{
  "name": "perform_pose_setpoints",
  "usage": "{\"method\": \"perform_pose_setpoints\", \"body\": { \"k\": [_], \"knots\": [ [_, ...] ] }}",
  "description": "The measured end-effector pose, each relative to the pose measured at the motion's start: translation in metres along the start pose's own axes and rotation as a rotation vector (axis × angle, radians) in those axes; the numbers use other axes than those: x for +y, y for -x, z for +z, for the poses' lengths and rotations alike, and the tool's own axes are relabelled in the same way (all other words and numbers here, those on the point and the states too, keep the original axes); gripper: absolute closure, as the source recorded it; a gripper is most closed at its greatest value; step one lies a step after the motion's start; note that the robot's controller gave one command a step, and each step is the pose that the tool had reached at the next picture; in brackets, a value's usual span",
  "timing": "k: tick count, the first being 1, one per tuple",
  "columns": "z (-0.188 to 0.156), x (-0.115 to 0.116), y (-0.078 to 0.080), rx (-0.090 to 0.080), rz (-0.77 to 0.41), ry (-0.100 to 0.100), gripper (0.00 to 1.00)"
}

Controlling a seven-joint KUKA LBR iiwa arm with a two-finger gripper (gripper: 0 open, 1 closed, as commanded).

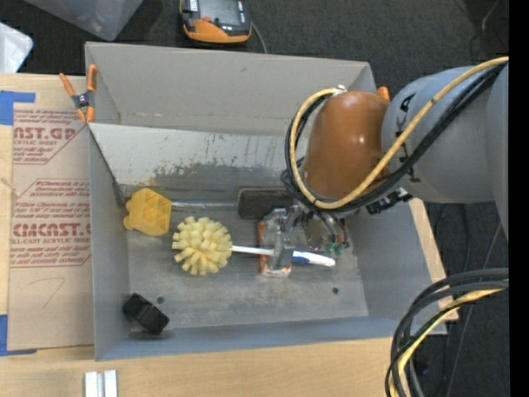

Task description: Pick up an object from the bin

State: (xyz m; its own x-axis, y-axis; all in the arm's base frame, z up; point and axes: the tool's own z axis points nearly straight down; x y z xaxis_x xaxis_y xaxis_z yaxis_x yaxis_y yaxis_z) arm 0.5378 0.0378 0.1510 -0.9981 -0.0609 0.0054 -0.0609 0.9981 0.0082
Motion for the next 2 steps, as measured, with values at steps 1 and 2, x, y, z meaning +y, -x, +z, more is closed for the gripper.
{"method": "perform_pose_setpoints", "body": {
  "k": [1,2],
  "knots": [
    [0.000,0.000,0.000,0.000,0.000,0.000,1.00],
    [0.014,-0.009,0.002,-0.005,-0.040,0.001,1.00]
  ]
}}
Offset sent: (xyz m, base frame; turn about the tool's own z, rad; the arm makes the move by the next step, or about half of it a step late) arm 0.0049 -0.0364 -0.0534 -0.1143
